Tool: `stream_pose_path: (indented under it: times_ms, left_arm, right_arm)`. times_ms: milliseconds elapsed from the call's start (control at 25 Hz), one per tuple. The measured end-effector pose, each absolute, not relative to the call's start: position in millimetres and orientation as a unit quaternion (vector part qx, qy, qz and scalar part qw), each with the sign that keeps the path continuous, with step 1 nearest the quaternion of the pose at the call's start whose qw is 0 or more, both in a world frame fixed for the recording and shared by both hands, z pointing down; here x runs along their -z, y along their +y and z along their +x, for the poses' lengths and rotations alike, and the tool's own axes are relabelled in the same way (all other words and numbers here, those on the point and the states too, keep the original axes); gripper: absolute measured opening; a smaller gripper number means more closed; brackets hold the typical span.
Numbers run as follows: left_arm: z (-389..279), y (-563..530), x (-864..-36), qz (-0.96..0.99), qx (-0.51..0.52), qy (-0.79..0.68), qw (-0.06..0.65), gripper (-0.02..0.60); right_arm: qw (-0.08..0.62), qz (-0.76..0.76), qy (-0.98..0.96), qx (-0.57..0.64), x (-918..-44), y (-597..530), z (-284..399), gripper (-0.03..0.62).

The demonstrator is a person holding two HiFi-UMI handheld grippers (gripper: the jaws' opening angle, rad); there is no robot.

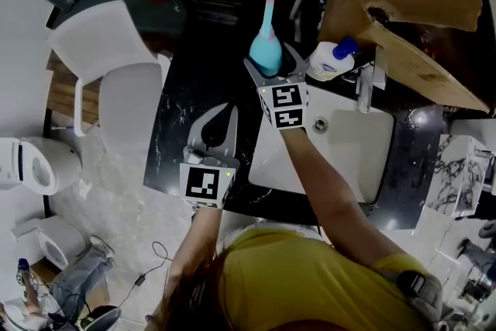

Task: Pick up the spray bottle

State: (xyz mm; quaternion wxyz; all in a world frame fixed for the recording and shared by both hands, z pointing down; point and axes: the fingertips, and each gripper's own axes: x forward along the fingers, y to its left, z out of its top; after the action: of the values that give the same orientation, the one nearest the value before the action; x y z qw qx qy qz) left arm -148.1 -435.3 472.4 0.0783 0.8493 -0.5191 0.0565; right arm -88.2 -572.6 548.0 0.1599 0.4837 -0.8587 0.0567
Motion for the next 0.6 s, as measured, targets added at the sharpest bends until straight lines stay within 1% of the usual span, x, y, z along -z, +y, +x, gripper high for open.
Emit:
stream_pose_path:
  times_ms: [320, 600]
  left_arm:
    - [-136.0, -408.8, -464.1, 0.849, -0.052, -0.521, 0.073, 0.003]
    - [-133.3, -388.8, -465.9, 0.847, -0.051, -0.524, 0.078, 0.003]
  right_arm:
    - [0.162, 0.479, -0.861, -0.056, -550.4, -541.2, -79.2, 0.367]
    - [0.166, 0.478, -0.858, -0.083, -564.8, -532.6, -74.3, 0.371]
